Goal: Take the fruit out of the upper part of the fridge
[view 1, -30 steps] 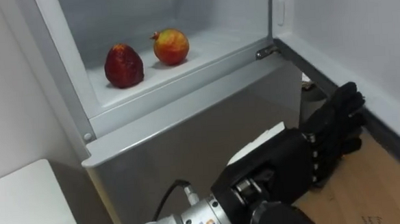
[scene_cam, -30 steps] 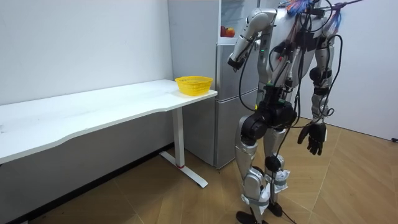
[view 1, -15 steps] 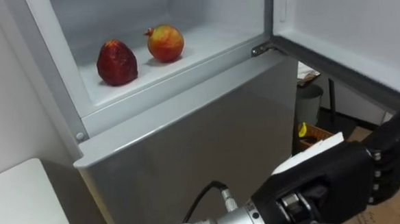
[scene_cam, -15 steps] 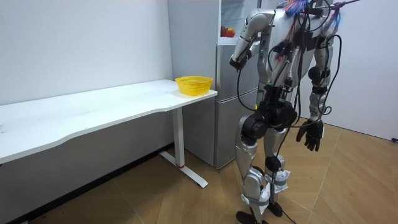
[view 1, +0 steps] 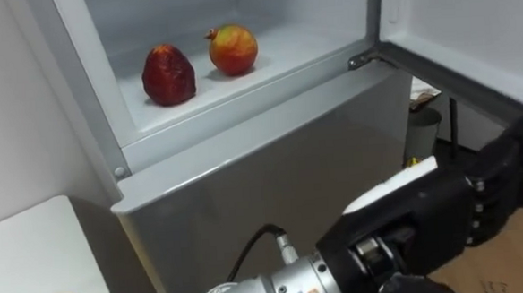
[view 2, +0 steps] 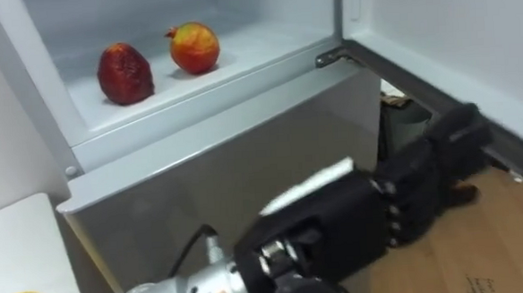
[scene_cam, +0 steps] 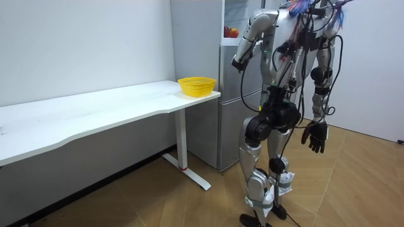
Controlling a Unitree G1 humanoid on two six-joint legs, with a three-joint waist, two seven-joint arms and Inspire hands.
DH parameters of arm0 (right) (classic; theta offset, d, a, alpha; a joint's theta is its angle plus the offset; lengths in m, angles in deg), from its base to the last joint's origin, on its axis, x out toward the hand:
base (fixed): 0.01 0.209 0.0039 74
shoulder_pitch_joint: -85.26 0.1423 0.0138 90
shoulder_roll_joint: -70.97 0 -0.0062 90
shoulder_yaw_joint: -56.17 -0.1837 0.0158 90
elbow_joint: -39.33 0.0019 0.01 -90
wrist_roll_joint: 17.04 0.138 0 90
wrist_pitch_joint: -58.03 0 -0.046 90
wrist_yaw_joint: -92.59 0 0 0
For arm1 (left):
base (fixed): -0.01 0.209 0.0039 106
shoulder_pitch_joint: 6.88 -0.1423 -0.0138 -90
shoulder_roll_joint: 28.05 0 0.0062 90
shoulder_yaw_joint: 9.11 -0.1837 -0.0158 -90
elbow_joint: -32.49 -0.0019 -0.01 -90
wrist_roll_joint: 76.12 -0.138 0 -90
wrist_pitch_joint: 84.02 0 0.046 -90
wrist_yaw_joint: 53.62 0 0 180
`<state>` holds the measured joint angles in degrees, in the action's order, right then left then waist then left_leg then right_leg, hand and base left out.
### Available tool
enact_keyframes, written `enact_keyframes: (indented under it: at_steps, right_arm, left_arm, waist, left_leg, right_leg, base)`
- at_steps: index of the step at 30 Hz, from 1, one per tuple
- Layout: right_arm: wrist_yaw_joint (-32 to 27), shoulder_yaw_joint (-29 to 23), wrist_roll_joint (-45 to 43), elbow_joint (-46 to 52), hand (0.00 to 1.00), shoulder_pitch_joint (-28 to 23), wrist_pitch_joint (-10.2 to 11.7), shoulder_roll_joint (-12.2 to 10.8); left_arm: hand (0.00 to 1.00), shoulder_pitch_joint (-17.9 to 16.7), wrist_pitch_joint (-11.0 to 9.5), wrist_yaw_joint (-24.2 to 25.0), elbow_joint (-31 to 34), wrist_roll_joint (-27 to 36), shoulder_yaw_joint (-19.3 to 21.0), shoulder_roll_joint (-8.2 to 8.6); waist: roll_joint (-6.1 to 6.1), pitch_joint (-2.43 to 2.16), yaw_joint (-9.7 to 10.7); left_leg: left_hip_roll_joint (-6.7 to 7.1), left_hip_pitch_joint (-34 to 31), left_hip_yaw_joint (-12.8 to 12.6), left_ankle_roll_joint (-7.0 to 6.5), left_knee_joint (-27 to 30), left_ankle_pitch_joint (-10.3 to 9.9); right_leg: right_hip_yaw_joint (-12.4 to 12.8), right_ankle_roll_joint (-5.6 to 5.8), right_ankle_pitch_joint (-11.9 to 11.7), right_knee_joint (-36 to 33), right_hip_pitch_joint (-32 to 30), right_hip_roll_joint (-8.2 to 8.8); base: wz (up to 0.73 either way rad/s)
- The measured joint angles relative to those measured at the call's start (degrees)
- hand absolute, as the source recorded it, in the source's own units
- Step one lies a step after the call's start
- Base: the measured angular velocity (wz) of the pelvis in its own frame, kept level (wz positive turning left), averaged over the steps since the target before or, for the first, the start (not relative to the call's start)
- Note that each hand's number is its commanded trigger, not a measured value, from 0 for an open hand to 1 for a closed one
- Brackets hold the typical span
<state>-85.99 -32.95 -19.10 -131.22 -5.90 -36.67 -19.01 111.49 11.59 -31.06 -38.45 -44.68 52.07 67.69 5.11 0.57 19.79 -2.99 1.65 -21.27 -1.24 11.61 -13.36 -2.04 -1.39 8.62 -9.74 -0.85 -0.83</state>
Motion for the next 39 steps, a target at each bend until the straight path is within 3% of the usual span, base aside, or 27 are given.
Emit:
enact_keyframes:
  at_steps: [1, 3, 5, 6, 8, 9, 13, 14, 17, 18, 22, 25, 27, 29, 30, 31, 35, 39]
  right_arm:
    - [0.03, 0.0, 0.0, 0.0, 0.0, -0.19, 0.05, 0.0]
    - [0.01, -0.63, -0.52, 0.03, 0.0, -0.62, 0.47, -0.27]
    - [-0.11, -3.01, -1.12, -0.25, 0.0, -0.65, 1.11, -0.68]
    - [-0.24, -3.45, -1.23, -0.56, 0.0, -0.79, 1.32, -0.76]
    - [-1.34, -3.95, -1.45, -0.6, 0.0, -0.97, 1.67, -1.37]
    - [-1.6, -4.62, -1.96, -0.68, 0.0, -1.27, 2.13, -1.58]
    - [-2.09, -5.04, -3.49, -0.19, 0.0, -1.32, 2.74, -1.87]
    - [-2.2, -5.13, -3.96, -0.04, 0.0, -1.35, 2.88, -2.03]
    - [-3.87, -5.09, -5.58, 0.8, 0.0, -1.43, 2.93, -2.57]
    - [-4.34, -5.09, -6.1, 1.63, 0.0, -1.63, 2.95, -2.73]
    - [-4.59, -5.78, -7.12, 3.08, 0.0, -2.08, 4.54, -3.25]
    - [-4.85, -6.47, -7.24, 3.11, 0.0, -2.52, 5.56, -3.63]
    - [-5.96, -6.6, -7.63, 3.29, 0.0, -3.79, 6.01, -3.65]
    - [-6.4, -6.63, -9.43, 4.29, 0.0, -4.84, 5.94, -3.65]
    - [-6.6, -6.68, -10.21, 5.03, 0.0, -5.68, 5.93, -3.63]
    - [-6.66, -6.75, -10.3, 5.16, 0.0, -6.03, 5.94, -3.63]
    - [-6.75, -6.74, -10.42, 4.96, 0.0, -6.82, 5.79, -3.6]
    - [-6.81, -6.77, -10.48, 5.14, 0.0, -7.18, 5.75, -3.53]
  left_arm:
    - [0.0, -0.56, -0.01, -0.09, 1.49, -0.14, 1.25, -0.66]
    - [0.0, -3.81, -0.87, -0.94, 7.38, -0.64, 7.22, -3.35]
    - [0.0, -6.09, -1.61, -1.57, 10.01, -1.62, 12.54, -4.5]
    - [0.0, -6.85, -1.93, -2.19, 10.65, -2.12, 14.1, -4.82]
    - [0.0, -10.97, -2.48, -4.22, 13.58, -3.4, 20.02, -5.48]
    - [0.0, -12.19, -2.61, -5.31, 14.93, -4.62, 23.05, -5.61]
    - [0.0, -12.54, -4.38, -10.74, 17.53, -9.26, 30.07, -5.62]
    - [0.0, -12.94, -5.88, -12.65, 18.03, -11.22, 31.77, -5.62]
    - [0.0, -14.61, -7.38, -17.24, 18.02, -14.32, 34.86, -5.62]
    - [0.0, -15.91, -7.77, -18.85, 18.02, -14.97, 36.01, -5.62]
    - [0.0, -19.2, -8.2, -22.77, 18.07, -16.15, 40.99, -5.31]
    - [0.0, -19.95, -10.7, -27.17, 18.07, -18.68, 46.26, -4.97]
    - [0.0, -23.08, -12.34, -31.14, 18.04, -18.54, 50.81, -4.93]
    - [0.0, -26.07, -12.57, -33.72, 17.75, -18.53, 53.7, -4.82]
    - [0.0, -28.13, -12.7, -35.52, 17.31, -18.55, 55.13, -4.69]
    - [0.0, -29.29, -12.89, -36.22, 16.84, -18.58, 55.95, -4.52]
    - [0.0, -37.56, -13.68, -40.87, 7.72, -17.79, 58.02, -3.81]
    - [0.0, -44.14, -13.82, -46.42, -5.64, -11.09, 58.79, -1.52]
  waist:
    - [-0.01, -0.01, -0.65]
    - [-0.38, -0.09, -3.84]
    - [-1.03, -0.12, -5.86]
    - [-1.37, -0.14, -6.3]
    - [-2.78, -0.98, -9.63]
    - [-3.57, -1.0, -11.46]
    - [-4.98, -1.32, -15.14]
    - [-5.3, -1.4, -15.97]
    - [-5.03, -1.26, -17.44]
    - [-5.0, -1.01, -18.08]
    - [-3.88, -1.28, -19.7]
    - [-3.93, -1.2, -21.1]
    - [-3.7, -1.04, -22.15]
    - [-3.6, -0.94, -23.3]
    - [-3.69, -0.59, -23.58]
    - [-3.59, -0.56, -23.68]
    - [-2.83, -0.51, -24.94]
    - [-2.69, -0.44, -24.98]
  left_leg:
    - [0.03, 0.09, 0.23, 0.03, 0.0, 0.03]
    - [0.12, 0.55, 1.05, 0.18, -0.3, 0.33]
    - [0.28, 0.94, 2.2, 0.19, -0.29, 0.51]
    - [0.41, 1.1, 2.92, 0.17, -0.27, 0.55]
    - [0.68, 1.07, 4.44, 0.17, -0.2, 0.78]
    - [0.66, 0.98, 4.9, 0.19, -0.09, 0.8]
    - [0.94, 1.2, 6.94, 0.12, 0.14, 0.88]
    - [1.1, 1.34, 7.69, 0.09, 0.15, 0.92]
    - [1.8, 1.88, 9.7, -0.11, 0.14, 1.04]
    - [2.09, 1.76, 10.28, -0.28, 0.07, 1.13]
    - [2.58, 1.26, 11.15, -0.56, 0.11, 1.31]
    - [2.78, 1.06, 12.09, -0.57, 0.16, 1.31]
    - [2.9, 1.63, 12.46, -0.56, 0.11, 1.3]
    - [2.99, 1.7, 12.63, -0.56, 0.09, 1.3]
    - [3.08, 1.62, 12.96, -0.56, 0.07, 1.29]
    - [3.13, 1.56, 13.24, -0.56, 0.03, 1.29]
    - [3.53, 1.35, 14.35, -0.59, 0.09, 1.29]
    - [3.74, 1.6, 14.88, -0.64, -0.06, 1.25]
  right_leg:
    - [-0.11, -0.04, 0.03, -0.02, 0.15, 0.04]
    - [-1.18, -0.21, 0.13, -0.12, 0.66, 0.16]
    - [-2.5, -0.35, 0.27, 0.14, 1.66, 0.39]
    - [-2.83, -0.35, 0.4, 0.18, 2.04, 0.52]
    - [-3.99, -0.4, 0.89, 0.04, 2.23, 0.78]
    - [-4.47, -0.43, 0.91, 0.1, 2.43, 0.8]
    - [-6.36, -0.43, 1.01, 0.86, 4.05, 1.04]
    - [-7.11, -0.4, 1.0, 1.13, 4.89, 1.14]
    - [-9.07, 0.01, 1.53, 1.05, 6.01, 1.78]
    - [-9.21, 0.19, 1.76, 0.98, 5.98, 1.95]
    - [-10.01, 0.49, 2.05, 0.84, 5.77, 2.36]
    - [-11.34, 0.48, 2.22, 0.9, 6.08, 2.64]
    - [-12.16, 0.54, 2.29, 1.08, 6.83, 2.77]
    - [-12.34, 0.56, 2.51, 1.04, 6.91, 2.86]
    - [-12.48, 0.59, 2.62, 1.05, 6.93, 2.93]
    - [-12.62, 0.61, 2.66, 1.05, 6.93, 2.94]
    - [-13.35, 0.8, 3.11, 0.72, 7.07, 3.14]
    - [-13.55, 0.86, 3.89, -0.19, 6.72, 3.45]
  base:
    - [0.18]
    - [0.18]
    - [0.32]
    - [0.45]
    - [0.37]
    - [0.25]
    - [0.31]
    - [0.29]
    - [0.33]
    - [0.3]
    - [0.16]
    - [0.15]
    - [0.07]
    - [0.09]
    - [0.11]
    - [0.17]
    - [0.14]
    - [0.03]
